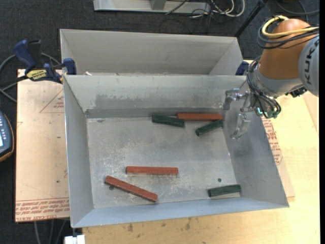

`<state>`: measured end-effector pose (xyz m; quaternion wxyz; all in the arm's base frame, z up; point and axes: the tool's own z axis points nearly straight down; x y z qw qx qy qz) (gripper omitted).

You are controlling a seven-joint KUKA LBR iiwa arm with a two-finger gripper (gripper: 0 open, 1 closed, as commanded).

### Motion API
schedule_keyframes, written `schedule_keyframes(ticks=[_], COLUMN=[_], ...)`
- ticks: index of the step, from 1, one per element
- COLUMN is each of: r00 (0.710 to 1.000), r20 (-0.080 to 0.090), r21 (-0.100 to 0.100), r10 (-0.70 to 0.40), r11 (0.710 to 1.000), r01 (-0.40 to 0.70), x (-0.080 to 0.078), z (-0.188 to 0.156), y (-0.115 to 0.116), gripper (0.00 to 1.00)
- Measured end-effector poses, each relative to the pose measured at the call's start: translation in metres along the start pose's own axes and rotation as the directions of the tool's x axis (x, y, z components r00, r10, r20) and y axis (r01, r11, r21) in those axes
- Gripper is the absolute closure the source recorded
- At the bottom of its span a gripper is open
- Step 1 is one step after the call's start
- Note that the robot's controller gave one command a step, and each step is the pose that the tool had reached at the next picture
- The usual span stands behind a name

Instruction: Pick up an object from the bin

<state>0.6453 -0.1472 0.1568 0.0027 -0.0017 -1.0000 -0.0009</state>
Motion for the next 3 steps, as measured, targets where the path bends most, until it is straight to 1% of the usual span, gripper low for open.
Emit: schedule_keyframes(ticks=[1, 2, 3], r00=[0.924, 0.924, 0.906], r20=[0.003, 0.007, 0.015], r21=[0.001, 0.003, 0.009], r10=[-0.382, -0.383, -0.423], r11=[0.924, 0.924, 0.906], r01=[0.382, 0.383, 0.423], x=[0.001, 0.0, 0.022], z=[0.088, 0.086, -0.053], y=[0.042, 0.042, 0.055], gripper=[0.0, 1.0, 1.0])
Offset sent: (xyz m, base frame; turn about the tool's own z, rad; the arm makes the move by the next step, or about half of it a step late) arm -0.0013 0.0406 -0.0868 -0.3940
